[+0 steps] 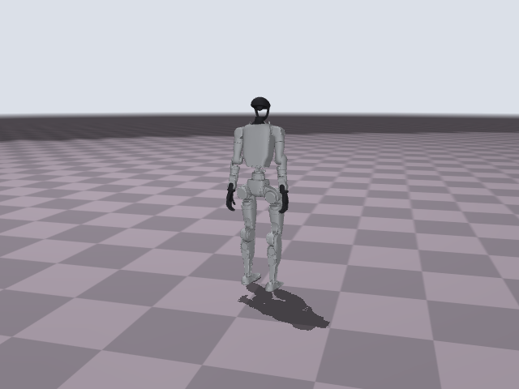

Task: Upper body actions

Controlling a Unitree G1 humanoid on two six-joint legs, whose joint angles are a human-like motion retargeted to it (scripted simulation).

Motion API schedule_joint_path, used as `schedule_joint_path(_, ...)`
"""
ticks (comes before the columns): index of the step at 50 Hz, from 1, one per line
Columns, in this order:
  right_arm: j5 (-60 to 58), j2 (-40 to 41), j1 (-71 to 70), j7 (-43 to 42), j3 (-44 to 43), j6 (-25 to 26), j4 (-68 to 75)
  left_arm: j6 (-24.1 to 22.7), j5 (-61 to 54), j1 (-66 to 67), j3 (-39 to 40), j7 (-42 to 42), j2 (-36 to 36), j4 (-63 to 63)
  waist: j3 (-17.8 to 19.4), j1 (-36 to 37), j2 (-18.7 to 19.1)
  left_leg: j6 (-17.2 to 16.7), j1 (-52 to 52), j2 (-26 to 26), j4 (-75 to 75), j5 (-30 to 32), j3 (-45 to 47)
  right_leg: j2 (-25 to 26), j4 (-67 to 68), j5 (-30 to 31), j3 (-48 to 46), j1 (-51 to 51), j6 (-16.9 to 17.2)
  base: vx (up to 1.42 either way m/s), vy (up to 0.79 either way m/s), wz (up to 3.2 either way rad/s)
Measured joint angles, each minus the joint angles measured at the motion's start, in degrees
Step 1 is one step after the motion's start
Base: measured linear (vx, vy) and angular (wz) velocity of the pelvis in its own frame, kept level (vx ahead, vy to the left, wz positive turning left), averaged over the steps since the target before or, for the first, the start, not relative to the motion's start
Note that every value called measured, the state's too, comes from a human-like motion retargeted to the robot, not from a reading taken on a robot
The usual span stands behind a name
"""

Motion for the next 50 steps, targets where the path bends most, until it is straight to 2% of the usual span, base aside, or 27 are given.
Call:
schedule_joint_path(3, 1.3, 0.2, -1.1, -0.9, 0.9, -1.2, -0.2, 0.2, 1.2, -0.6, -2.5, -0.7, 2.1, 0.2, 0.5, -0.7, 0.9, 1.3, 1.3, 1.5, -1.2, -0.7, 6.5, 0.9, 1.4, -0.2, 2.1, -1.7, -2.0, -0.23, 0.13, -2.29)
schedule_joint_path(5, 1.6, 0.3, -1.1, -0.2, 1.6, -1.4, -0.3, 0.8, 3.9, -0.5, -4.1, -0.3, 3.9, 0.1, -0.2, -0.8, 1.6, 2.3, 2.6, 2.5, -2.4, -2.0, 11.7, -1.7, 1.2, -2.4, -8.9, -2.2, -5.4, -0.24, 0.13, -2.85)
schedule_joint_path(7, 1.3, 0.4, -0.9, 0.7, 1.7, -1.3, -0.3, 1.1, 6.0, -0.3, -4.2, 0.6, 4.8, -0.1, -0.9, 0.6, 1.5, 2.7, 3.4, 2.9, -3.0, -3.1, 16.0, -3.4, 1.1, -3.8, -14.9, -2.6, -6.4, -0.24, 0.06, -2.86)
schedule_joint_path(12, -0.7, 0.1, -1.3, 0.4, 2.3, -1.3, -0.3, 0.6, 6.0, 0.9, -4.0, 0.8, 5.9, -0.1, -1.4, 3.2, 1.7, 3.7, 6.3, 3.0, -4.7, -6.8, 28.8, -6.6, 0.9, -6.6, -30.2, -3.1, -6.2, -0.28, 0.02, -3.46)
schedule_joint_path(15, 0.2, -0.4, -1.7, 0.1, 2.2, -0.8, 0.9, 1.1, 5.9, 2.2, -2.9, -0.1, 5.8, 0.7, -2.6, 2.1, 2.3, 3.4, 7.8, 3.2, -5.4, -9.2, 36.5, -7.0, -0.3, -7.6, -43.8, -1.4, -6.2, -0.31, 0.0, -3.48)
schedule_joint_path(19, 4.9, -0.9, -3.0, 0.4, 0.4, 0.5, 4.0, 1.6, 6.8, 3.3, -3.3, 0.0, 5.6, 0.7, -4.4, -0.7, 3.2, 1.4, 8.6, 3.9, -5.3, -11.2, 43.9, -5.8, -1.6, -7.0, -59.3, 1.7, -3.9, -0.29, -0.08, -2.84)
schedule_joint_path(22, 9.7, -1.2, -4.2, 0.7, -1.2, 1.2, 6.4, 1.9, 8.0, 3.0, -4.0, -0.1, 5.3, 0.1, -5.0, -1.9, 4.0, -0.5, 9.4, 4.5, -5.0, -11.9, 48.5, -4.3, -2.7, -5.8, -65.5, 4.2, -3.3, -0.22, -0.13, -2.52)
schedule_joint_path(25, 13.0, -1.7, -4.5, 1.0, -2.1, 1.5, 8.7, 1.8, 8.8, 2.4, -4.3, -0.3, 5.0, -1.4, -5.9, -2.6, 4.0, -3.2, 10.4, 4.3, -4.5, -11.8, 54.2, -3.4, -4.2, -3.7, -65.8, 5.7, -1.8, -0.16, -0.13, -2.51)
schedule_joint_path(27, 13.5, -1.8, -4.5, 1.2, -2.3, 2.0, 10.1, 1.8, 8.9, 2.1, -4.3, -0.6, 5.0, -2.4, -6.8, -2.9, 4.3, -5.3, 11.1, 4.9, -3.8, -11.0, 56.9, -2.3, -5.3, -2.3, -63.0, 3.9, -4.0, -0.08, -0.2, -2.36)
schedule_joint_path(29, 13.5, -1.9, -4.4, 1.3, -2.0, 2.4, 11.2, 1.8, 8.6, 1.8, -4.2, -0.6, 4.8, -3.4, -7.6, -1.9, 4.4, -6.3, 11.4, 5.4, -3.0, -9.8, 59.1, -2.4, -4.4, -2.2, -57.8, 2.2, -4.8, -0.05, -0.25, -1.99)
schedule_joint_path(32, 12.3, -1.4, -4.0, 1.5, -0.9, 3.3, 11.7, 1.1, 6.9, 1.3, -4.9, -1.1, 5.0, -5.7, -6.5, -3.9, 3.5, -6.2, 13.8, 6.3, -0.3, -5.1, 59.4, -1.4, -5.1, -2.4, -50.7, 1.9, -6.7, -0.01, -0.23, -1.61)
schedule_joint_path(34, 10.5, -0.8, -3.6, 1.7, -0.4, 3.4, 11.7, 1.0, 7.1, 0.9, -4.7, -1.8, 5.3, -6.5, -6.0, -5.1, 2.2, -5.4, 15.6, 6.5, 1.8, -1.2, 60.0, -2.0, -5.4, -2.4, -48.4, 2.7, -6.7, 0.03, -0.24, -1.44)
schedule_joint_path(37, 7.6, 0.0, -2.6, 2.6, -0.1, 2.7, 11.6, 1.0, 7.8, 0.3, -4.0, -1.4, 5.1, -7.8, -6.0, -5.3, -1.2, -0.9, 17.2, 7.3, 8.3, 6.4, 59.4, -4.5, -5.6, -2.4, -43.7, 3.4, -6.5, 0.12, -0.22, -1.42)
schedule_joint_path(38, 7.0, 0.1, -2.2, 2.9, 0.1, 2.5, 11.6, 0.8, 7.5, 0.3, -4.2, -1.1, 5.0, -8.1, -5.8, -5.0, -2.6, 1.5, 17.2, 7.7, 11.5, 8.4, 58.3, -5.8, -5.6, -2.3, -42.5, 3.7, -6.4, 0.17, -0.26, -1.43)
schedule_joint_path(40, 5.4, 0.2, -1.8, 3.3, 0.3, 2.7, 11.6, 0.1, 6.3, -0.2, -5.0, -1.3, 4.6, -8.8, -4.9, -3.0, -6.2, 8.7, 15.5, 9.9, 22.6, 12.5, 53.5, -9.3, -5.3, -2.4, -40.1, 4.7, -6.1, 0.19, -0.21, -1.69)
schedule_joint_path(42, 3.8, 0.0, -2.0, 3.2, 0.1, 3.1, 11.2, 0.1, 5.6, -1.0, -5.3, -2.3, 4.2, -8.9, -4.3, -1.9, -7.0, 11.1, 11.2, 12.0, 32.0, 13.8, 46.2, -10.1, -5.0, -2.4, -38.8, 5.1, -6.1, 0.16, -0.19, -1.33)
schedule_joint_path(44, 3.2, -0.6, -2.7, 2.8, 0.3, 3.4, 10.7, 0.0, 5.5, -2.3, -5.1, -3.1, 3.1, -8.8, -3.9, -1.8, -6.7, 9.1, 6.9, 12.4, 37.3, 13.3, 38.4, -9.7, -4.8, -2.5, -38.0, 5.0, -6.3, 0.07, -0.13, -1.18)
schedule_joint_path(47, 3.7, -1.2, -4.0, 2.0, 0.8, 3.5, 9.3, -0.8, 5.6, -3.3, -4.9, -3.4, 1.6, -9.1, -2.6, -1.0, -5.6, 6.6, -0.1, 8.5, 39.8, 13.5, 25.8, -8.7, -4.7, -2.0, -34.4, 4.9, -6.6, 0.0, -0.02, -1.3)
schedule_joint_path(50, 4.6, -1.8, -5.4, 1.7, 0.7, 2.9, 7.0, -1.9, 7.0, -3.7, -5.9, -3.0, 0.7, -10.2, -1.7, -0.2, -4.7, 9.2, -4.7, 6.5, 38.2, 12.1, 19.2, -8.5, -4.6, -1.4, -30.4, 4.6, -6.6, 0.06, 0.03, -1.33)
